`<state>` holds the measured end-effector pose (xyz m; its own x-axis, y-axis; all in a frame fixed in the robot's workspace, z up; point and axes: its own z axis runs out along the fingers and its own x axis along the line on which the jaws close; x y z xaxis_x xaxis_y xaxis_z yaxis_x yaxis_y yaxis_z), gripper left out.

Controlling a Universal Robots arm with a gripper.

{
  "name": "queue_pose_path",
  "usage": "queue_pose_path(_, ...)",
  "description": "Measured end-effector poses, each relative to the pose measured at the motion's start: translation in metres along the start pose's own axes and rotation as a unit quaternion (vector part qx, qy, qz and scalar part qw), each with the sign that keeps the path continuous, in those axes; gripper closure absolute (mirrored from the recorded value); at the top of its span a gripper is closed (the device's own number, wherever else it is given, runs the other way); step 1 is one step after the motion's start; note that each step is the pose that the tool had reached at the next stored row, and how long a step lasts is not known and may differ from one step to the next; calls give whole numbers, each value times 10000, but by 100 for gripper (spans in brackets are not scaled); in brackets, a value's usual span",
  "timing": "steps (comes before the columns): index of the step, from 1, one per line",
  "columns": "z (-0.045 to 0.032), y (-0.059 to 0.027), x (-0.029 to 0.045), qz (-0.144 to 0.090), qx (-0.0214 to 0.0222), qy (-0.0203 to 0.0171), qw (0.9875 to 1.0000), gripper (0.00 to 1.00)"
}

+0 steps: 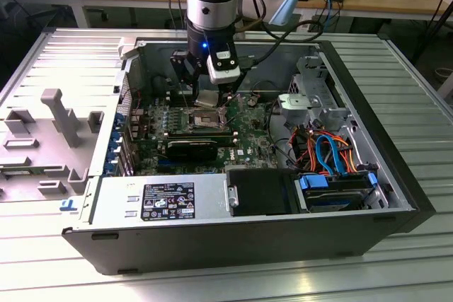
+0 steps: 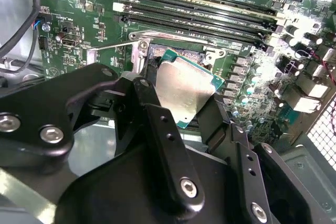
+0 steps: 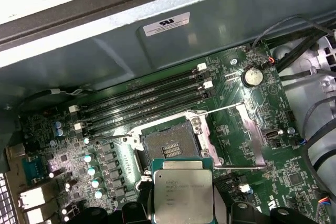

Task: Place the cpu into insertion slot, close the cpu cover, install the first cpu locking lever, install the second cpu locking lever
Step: 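Place the cpu into insertion slot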

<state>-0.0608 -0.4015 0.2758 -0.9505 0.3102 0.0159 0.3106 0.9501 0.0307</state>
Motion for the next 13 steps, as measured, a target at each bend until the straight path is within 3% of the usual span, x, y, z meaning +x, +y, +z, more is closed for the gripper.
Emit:
queue_pose_path(1, 4, -1, 0, 203, 3, -8, 9998, 46)
queue_pose_path(13, 8, -1, -1, 471, 5, -18, 9989, 46)
